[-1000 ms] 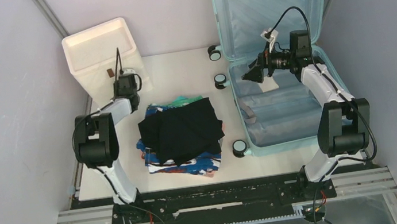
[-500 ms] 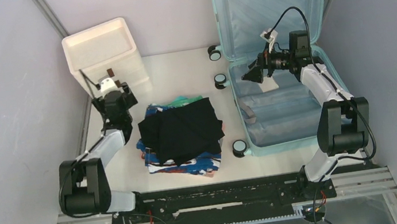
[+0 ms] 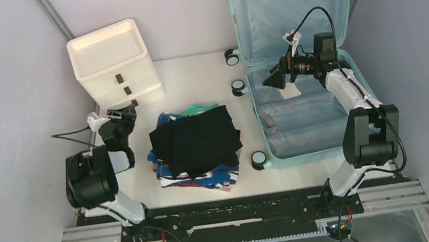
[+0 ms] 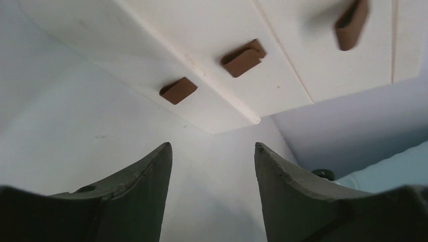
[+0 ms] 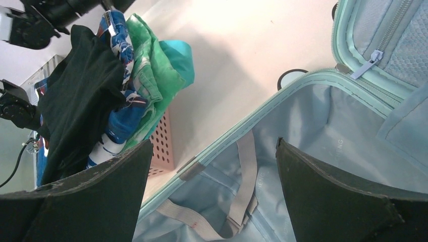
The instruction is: Open, take out, and arrange the luggage
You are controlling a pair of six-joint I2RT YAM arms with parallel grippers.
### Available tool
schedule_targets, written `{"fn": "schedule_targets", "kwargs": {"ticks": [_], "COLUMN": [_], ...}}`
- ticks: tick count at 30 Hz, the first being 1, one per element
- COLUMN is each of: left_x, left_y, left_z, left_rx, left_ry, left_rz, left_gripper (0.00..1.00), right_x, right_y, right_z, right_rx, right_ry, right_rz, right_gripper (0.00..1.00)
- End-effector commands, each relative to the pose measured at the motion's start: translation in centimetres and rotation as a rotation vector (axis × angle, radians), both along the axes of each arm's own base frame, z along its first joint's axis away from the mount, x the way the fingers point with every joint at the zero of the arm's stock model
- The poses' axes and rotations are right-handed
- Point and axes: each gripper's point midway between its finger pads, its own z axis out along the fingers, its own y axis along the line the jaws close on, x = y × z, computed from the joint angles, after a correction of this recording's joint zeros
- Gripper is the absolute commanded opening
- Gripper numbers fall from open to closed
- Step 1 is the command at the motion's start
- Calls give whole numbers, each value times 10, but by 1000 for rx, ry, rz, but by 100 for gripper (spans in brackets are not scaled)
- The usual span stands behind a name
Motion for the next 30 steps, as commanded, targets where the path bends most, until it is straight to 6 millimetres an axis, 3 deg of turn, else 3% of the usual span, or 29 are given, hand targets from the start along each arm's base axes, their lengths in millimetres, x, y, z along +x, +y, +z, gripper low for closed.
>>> {"fn": "schedule_targets", "kwargs": {"ticks": [1,9,15,30], "left_x": [25,55,66,81], "left_y": [-6,15,22,27], "left_z": [41,-6,-29,-47], "left_rx": [-238,-321,-390,-474], "left_ry": [-246,-139,-103,-79], "left_rz": [-76,28,75,106], "left_gripper": [64,64,63,53], "right_x": [7,8,12,14], "right_y": [-2,-4,-3,-3], "right_z": [18,17,18,12], "right_rx": [6,6,12,16], "right_ry": [-78,-73,-75,-60], "right_rz": [19,12,5,4], "right_gripper": [100,100,100,100]}}
